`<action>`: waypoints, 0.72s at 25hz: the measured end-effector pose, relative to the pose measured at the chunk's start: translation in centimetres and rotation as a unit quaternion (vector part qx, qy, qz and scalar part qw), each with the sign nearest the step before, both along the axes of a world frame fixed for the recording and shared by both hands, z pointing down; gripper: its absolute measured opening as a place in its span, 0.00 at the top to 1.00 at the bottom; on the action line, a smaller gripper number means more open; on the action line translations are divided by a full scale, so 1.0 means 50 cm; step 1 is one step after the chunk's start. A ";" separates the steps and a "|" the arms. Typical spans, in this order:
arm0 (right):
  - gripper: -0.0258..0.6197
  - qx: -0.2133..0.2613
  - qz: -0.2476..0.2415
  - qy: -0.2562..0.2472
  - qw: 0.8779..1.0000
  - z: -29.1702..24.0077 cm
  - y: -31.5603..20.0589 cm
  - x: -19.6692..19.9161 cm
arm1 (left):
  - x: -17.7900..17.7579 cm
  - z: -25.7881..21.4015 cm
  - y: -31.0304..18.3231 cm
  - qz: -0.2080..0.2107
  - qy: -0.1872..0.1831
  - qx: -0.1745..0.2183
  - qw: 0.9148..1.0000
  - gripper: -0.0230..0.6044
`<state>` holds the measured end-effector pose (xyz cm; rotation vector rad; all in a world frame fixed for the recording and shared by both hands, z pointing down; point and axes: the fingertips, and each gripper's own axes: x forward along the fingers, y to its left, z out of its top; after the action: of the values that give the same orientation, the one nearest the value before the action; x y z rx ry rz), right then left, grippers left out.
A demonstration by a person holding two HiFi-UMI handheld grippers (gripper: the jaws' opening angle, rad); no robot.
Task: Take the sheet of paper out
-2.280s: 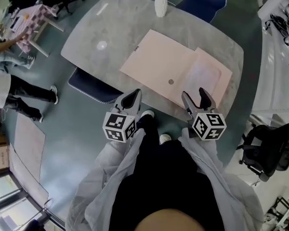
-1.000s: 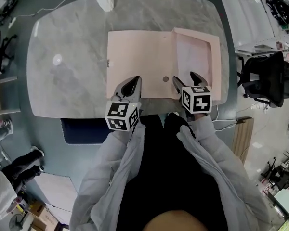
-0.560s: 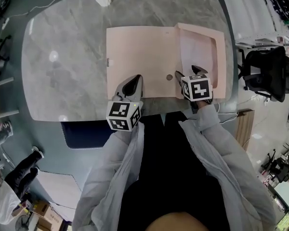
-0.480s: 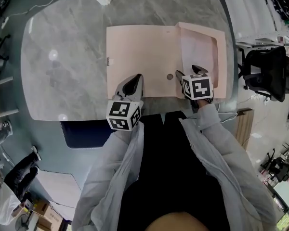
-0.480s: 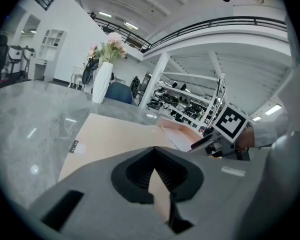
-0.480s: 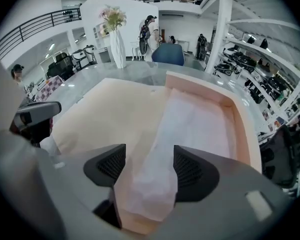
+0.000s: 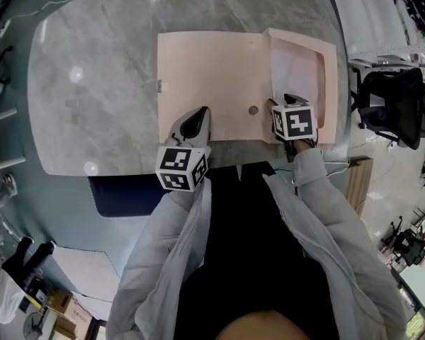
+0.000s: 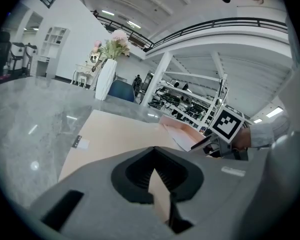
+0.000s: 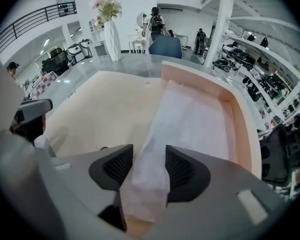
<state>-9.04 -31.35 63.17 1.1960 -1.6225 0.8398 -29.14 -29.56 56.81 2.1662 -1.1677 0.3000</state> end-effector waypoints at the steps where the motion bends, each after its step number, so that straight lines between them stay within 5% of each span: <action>1: 0.63 -0.001 0.000 0.000 1.000 0.002 0.001 -0.001 | -0.001 0.000 -0.001 -0.001 0.001 0.000 1.000 0.96; 5: 0.67 -0.006 -0.009 0.010 1.000 0.010 0.005 0.000 | -0.002 0.001 -0.001 -0.001 0.000 0.002 1.000 0.96; 10: 0.92 0.004 -0.013 0.046 0.999 0.000 -0.001 0.019 | -0.001 0.004 0.002 -0.001 0.001 0.001 1.000 0.96; 18: 0.93 0.012 -0.013 0.031 0.999 -0.007 -0.002 0.017 | 0.008 -0.004 0.007 0.001 -0.001 0.005 1.000 0.96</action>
<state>-8.18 -31.44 62.84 1.2033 -1.5988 0.7609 -28.71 -29.20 56.61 2.1764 -1.1708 0.2990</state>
